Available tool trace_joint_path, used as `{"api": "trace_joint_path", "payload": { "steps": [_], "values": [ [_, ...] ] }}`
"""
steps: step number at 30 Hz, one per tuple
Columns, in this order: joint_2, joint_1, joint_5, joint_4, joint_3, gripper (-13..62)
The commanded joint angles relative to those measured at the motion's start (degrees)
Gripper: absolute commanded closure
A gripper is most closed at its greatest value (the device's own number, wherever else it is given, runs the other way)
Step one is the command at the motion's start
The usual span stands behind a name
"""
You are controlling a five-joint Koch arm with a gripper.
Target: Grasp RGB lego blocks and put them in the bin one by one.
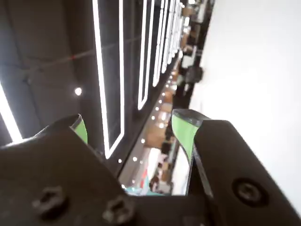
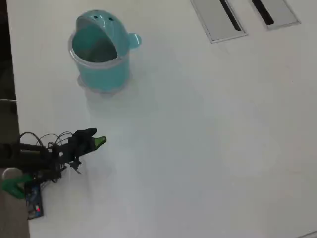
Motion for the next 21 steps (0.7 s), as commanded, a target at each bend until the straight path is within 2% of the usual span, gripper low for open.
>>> {"api": "trace_joint_path", "payload": {
  "steps": [1,8,21],
  "values": [
    [4.22,0.09,-0.44,-5.36,3.6,15.0],
    [4.04,1.23,-0.18,-2.46,4.75,13.6],
    [4.04,0.88,0.53,23.47,4.75,13.7]
  ]
}}
